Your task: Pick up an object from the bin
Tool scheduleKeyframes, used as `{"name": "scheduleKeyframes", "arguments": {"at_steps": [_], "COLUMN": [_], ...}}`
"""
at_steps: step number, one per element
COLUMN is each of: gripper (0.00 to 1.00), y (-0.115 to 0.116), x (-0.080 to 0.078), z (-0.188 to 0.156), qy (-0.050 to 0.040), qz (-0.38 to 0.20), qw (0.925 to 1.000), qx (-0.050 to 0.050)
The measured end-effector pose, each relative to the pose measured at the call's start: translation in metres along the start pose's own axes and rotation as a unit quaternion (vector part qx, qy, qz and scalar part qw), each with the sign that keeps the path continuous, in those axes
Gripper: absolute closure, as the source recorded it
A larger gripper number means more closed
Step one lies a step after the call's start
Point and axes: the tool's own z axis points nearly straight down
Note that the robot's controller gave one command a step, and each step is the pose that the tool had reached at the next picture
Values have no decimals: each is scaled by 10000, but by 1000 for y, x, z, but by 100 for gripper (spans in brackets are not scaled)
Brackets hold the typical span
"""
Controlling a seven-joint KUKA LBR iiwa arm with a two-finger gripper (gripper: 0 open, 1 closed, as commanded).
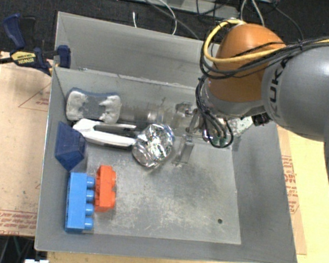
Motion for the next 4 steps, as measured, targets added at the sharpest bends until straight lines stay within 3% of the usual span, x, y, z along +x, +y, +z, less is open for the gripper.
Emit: {"name": "scheduleKeyframes", "arguments": {"at_steps": [2, 3, 4], "gripper": [0, 0, 0], "y": [1, -22, -2], "x": [5, 11, 20], "z": [-1, 35, 40], "qy": [-8, -5, -22], "qz": [-118, -1481, -482], "qw": [9999, 9890, 9988], "qx": [3, -2, -14]}}
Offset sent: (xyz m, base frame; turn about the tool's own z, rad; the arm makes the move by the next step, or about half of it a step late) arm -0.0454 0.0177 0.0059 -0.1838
